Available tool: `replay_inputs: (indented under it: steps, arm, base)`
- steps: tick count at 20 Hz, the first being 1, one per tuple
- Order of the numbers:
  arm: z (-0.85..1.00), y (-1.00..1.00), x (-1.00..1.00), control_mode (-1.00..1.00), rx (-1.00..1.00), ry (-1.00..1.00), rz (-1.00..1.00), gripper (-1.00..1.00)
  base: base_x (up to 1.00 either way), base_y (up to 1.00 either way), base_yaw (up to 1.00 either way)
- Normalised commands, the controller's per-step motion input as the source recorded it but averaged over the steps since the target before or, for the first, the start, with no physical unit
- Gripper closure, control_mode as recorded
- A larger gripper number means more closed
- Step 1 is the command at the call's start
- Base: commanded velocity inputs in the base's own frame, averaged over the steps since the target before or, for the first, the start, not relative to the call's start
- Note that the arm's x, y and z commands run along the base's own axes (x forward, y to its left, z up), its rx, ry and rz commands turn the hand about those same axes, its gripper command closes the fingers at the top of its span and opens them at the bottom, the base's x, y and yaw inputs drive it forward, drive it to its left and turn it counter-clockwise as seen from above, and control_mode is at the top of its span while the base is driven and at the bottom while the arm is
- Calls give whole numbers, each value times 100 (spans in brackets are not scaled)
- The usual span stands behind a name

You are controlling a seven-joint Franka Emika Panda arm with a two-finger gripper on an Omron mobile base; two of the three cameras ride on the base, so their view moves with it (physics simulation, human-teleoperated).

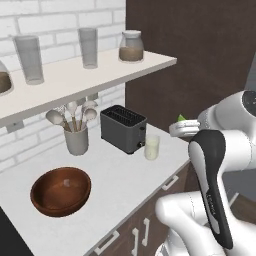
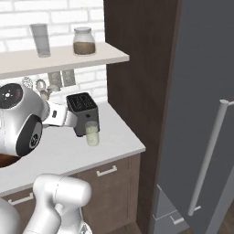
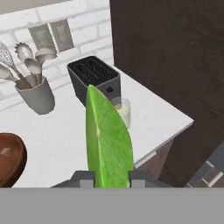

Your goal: Grab a lemon wedge from the fridge and one ice cube from the ice bowl, and put them in the glass of lemonade.

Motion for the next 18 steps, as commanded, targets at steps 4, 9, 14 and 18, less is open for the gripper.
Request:
replay_inputs:
  steps: [4, 9, 14, 18]
  arm:
    - [0, 0, 0, -100, 0, 0, 0, 100]
    - [0, 5, 0, -100, -1, 0, 2, 100]
    - [0, 20, 0, -100, -15, 7, 21, 100]
    - [0, 0, 0, -100, -27, 17, 35, 100]
  base:
    - [0, 0, 0]
    - [0, 0, 0]
    - [0, 0, 0]
    - [0, 0, 0]
